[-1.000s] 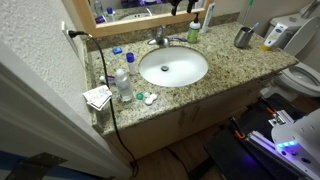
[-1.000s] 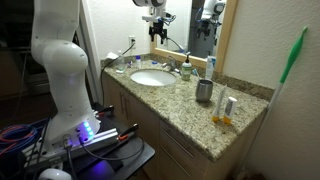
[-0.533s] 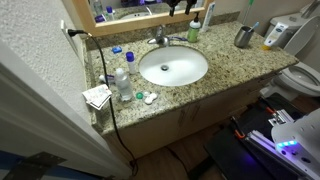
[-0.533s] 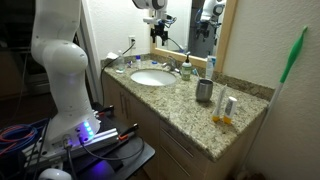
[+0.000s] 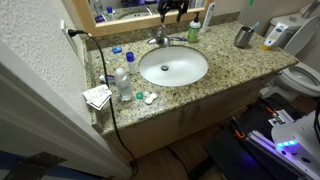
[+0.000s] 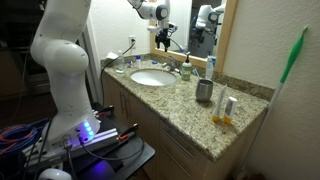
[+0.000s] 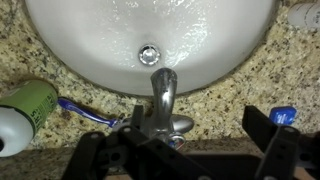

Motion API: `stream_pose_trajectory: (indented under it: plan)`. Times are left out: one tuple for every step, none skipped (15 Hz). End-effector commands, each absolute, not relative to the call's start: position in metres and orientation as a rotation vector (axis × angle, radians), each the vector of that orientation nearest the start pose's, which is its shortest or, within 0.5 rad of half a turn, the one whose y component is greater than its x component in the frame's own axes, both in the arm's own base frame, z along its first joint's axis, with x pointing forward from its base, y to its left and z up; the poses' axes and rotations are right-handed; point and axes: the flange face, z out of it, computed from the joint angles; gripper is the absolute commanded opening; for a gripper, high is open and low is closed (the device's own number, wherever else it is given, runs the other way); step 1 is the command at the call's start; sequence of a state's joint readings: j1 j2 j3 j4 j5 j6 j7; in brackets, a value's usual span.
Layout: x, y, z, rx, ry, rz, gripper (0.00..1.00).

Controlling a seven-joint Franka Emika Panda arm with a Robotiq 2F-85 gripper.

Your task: Close the tap

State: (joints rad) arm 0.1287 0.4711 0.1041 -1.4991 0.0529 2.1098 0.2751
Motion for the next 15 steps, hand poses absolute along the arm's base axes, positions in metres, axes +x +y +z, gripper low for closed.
stream_pose_trajectory:
  plan:
    - [0.689, 0.155, 0.413, -3.007, 0.125, -0.174, 1.00]
    - [0.690, 0.155, 0.414, -3.006, 0.127, -0.177, 1.00]
    - [0.692, 0.152, 0.404, -3.013, 0.142, -0.080, 1.00]
    - [0.695, 0.152, 0.399, -2.998, 0.124, -0.073, 1.00]
    - [0.700, 0.152, 0.394, -2.997, 0.145, -0.055, 1.00]
    - [0.705, 0.151, 0.390, -2.996, 0.164, -0.049, 1.00]
    - [0.710, 0.151, 0.388, -3.001, 0.177, -0.048, 1.00]
    - [0.714, 0.150, 0.384, -3.010, 0.190, -0.040, 1.00]
    - [0.720, 0.147, 0.380, -3.011, 0.211, -0.033, 1.00]
    - [0.725, 0.145, 0.376, -3.017, 0.233, -0.027, 1.00]
    - [0.731, 0.143, 0.373, -3.018, 0.255, -0.031, 1.00]
    - [0.737, 0.142, 0.371, -3.024, 0.281, -0.054, 1.00]
    - [0.742, 0.141, 0.370, -3.024, 0.300, -0.064, 1.00]
    - [0.729, 0.140, 0.372, -3.010, 0.265, -0.060, 1.00]
    - [0.734, 0.138, 0.370, -3.010, 0.279, -0.066, 1.00]
